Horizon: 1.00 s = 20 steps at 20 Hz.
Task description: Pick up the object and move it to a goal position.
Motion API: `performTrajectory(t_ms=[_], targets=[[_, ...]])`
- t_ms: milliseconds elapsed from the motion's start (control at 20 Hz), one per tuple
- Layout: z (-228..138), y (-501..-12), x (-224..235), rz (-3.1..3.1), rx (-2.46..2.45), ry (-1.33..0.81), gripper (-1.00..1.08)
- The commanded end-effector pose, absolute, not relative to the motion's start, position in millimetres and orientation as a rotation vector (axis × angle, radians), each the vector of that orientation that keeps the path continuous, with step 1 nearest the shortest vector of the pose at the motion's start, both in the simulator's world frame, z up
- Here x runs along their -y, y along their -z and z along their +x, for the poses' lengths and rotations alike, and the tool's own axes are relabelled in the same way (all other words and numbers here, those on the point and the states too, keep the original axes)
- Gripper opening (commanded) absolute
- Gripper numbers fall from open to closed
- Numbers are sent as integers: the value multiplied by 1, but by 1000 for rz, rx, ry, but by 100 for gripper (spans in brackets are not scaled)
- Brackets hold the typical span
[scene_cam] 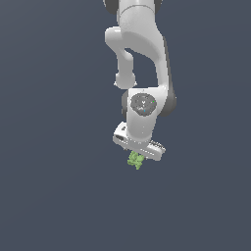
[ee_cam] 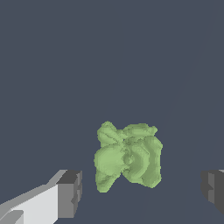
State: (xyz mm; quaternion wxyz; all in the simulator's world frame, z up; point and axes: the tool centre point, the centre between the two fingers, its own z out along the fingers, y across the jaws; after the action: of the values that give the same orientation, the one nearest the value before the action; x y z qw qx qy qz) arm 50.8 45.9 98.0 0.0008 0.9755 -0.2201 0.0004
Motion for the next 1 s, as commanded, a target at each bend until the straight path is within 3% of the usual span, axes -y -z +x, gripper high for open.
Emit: performTrajectory(t_ms=[0,450,950], targets=[[53,-94,-48,3056,728,-1,100],[53,-88,-50,3052,745,1,100],[52,-44,-49,3050,752,0,100]])
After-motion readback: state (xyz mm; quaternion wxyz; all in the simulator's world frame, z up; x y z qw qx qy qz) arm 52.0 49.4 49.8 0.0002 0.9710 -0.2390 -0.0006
